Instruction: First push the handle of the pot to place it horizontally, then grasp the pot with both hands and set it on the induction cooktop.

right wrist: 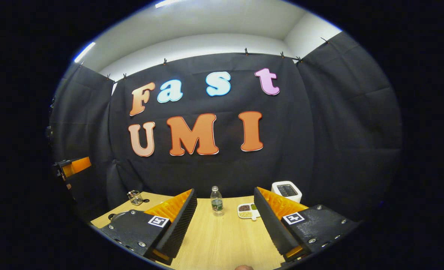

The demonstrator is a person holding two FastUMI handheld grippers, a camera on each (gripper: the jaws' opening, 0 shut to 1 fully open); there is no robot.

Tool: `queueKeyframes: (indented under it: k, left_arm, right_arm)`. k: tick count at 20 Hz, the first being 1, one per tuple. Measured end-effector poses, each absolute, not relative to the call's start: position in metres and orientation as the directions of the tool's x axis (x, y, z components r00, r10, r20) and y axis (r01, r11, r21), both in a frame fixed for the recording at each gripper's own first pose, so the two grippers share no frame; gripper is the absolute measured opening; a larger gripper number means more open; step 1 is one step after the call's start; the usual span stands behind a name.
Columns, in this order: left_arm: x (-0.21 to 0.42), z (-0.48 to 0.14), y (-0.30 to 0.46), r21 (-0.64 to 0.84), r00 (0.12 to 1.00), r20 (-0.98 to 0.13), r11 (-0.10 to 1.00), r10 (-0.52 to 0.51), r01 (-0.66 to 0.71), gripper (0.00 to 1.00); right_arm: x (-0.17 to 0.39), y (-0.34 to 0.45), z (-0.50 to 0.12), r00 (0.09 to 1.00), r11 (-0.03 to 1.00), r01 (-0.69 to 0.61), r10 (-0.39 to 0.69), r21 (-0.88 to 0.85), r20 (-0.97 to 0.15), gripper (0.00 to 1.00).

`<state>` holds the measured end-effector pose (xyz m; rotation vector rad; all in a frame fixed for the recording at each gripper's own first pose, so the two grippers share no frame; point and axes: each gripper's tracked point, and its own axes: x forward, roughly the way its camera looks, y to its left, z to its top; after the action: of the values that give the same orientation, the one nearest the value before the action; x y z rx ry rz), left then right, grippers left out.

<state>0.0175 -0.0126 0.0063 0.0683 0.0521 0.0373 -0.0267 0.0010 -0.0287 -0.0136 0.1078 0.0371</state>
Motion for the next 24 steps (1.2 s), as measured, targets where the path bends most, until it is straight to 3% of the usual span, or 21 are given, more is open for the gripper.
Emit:
queueKeyframes:
  k: [10,12,13,16,17,18,24]
  left_arm:
    - [0.010,0.023,-0.109,0.014,0.992,-0.035,0.993,-0.121,0.121,0.97]
    - [0.012,0.024,-0.109,0.013,0.993,-0.037,0.993,-0.116,0.117,0.96]
    - [0.013,0.024,-0.109,0.012,0.993,-0.038,0.994,-0.111,0.112,0.96]
    - [0.018,0.020,-0.110,0.006,0.994,-0.044,0.995,-0.102,0.102,0.97]
    - [0.017,0.018,-0.109,0.004,0.994,-0.046,0.995,-0.096,0.097,0.97]
    - [0.018,0.017,-0.108,0.006,0.995,-0.045,0.996,-0.090,0.091,0.96]
    - [0.021,0.014,-0.104,0.011,0.996,-0.051,0.997,-0.076,0.076,0.97]
  right_arm:
    - [-0.043,-0.064,-0.003,0.997,0.999,0.049,-0.050,-0.024,-0.054,0.95]
    - [-0.043,-0.069,-0.004,0.997,0.998,0.053,-0.054,-0.024,-0.051,1.00]
    - [-0.042,-0.071,-0.004,0.997,0.998,0.053,-0.054,-0.022,-0.049,0.94]
    - [-0.039,-0.075,-0.008,0.997,0.998,0.055,-0.057,-0.031,-0.048,0.95]
    - [-0.038,-0.075,-0.010,0.997,0.998,0.053,-0.054,-0.035,-0.051,1.00]
    - [-0.037,-0.075,-0.012,0.997,0.998,0.050,-0.052,-0.037,-0.052,0.95]
    - [-0.033,-0.072,-0.013,0.998,0.998,0.037,-0.039,-0.043,-0.047,0.95]
